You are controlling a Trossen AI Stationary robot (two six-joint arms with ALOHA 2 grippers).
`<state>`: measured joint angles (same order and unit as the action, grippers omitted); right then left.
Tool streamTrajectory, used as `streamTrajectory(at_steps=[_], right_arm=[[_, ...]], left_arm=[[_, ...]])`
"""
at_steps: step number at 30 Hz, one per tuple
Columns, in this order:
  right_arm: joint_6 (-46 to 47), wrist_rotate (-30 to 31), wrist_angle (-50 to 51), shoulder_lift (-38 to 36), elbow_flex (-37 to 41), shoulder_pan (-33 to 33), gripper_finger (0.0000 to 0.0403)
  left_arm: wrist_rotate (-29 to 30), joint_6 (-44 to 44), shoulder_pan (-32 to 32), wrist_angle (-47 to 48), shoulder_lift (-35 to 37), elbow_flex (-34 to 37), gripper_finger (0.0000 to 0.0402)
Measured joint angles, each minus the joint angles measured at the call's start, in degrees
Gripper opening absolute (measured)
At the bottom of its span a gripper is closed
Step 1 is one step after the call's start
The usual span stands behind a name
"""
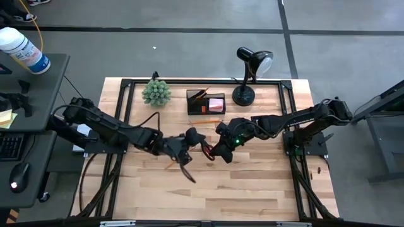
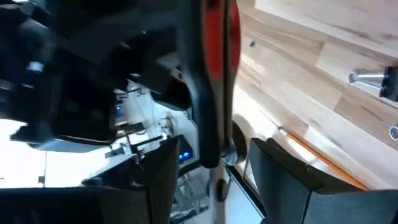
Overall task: Pick and place office supplies into organizer
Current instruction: Put the black scissors into the black desk organizer
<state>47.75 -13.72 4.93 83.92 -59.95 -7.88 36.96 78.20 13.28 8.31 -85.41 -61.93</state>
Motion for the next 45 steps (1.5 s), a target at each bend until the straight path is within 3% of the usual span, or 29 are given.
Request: streamTrajectory(at_steps=[19,23,32,37,40,45], right_arm=[[-0.08,-0.2,-0.83,0.02,0.01,0.0,0.0073],[0.0,-0.2,-0.96,0.04,0.01,0.0,0.0073],[-0.17,-0.04,-0.47,0.11,0.01,0.0,0.0073],[-0.3,-0.14,-0.64,0.09,0.01,0.0,0.0073],[-0.44,0.07,-0.63,0.09,0.01,0.02,0.0076],[-1.63,0.3,-0.73,-0.45,0.01,0.13,0.01]], left_arm=[[-6.37,-0.02,-4.28,-0.53,-1.96,0.09,0.0179],[-5.86,-0.26,-4.28,-1.42,-2.5,-0.01,0.0146],[-5.09,-0.86,-4.27,-1.02,-2.57,0.02,0.0014],[-4.29,-2.94,-4.27,-1.01,-2.57,0.02,0.0026],[-3.25,-4.18,-4.26,-0.77,-2.57,0.02,0.0014],[-1.2,-8.13,-4.28,-0.83,-2.57,0.02,0.0011]])
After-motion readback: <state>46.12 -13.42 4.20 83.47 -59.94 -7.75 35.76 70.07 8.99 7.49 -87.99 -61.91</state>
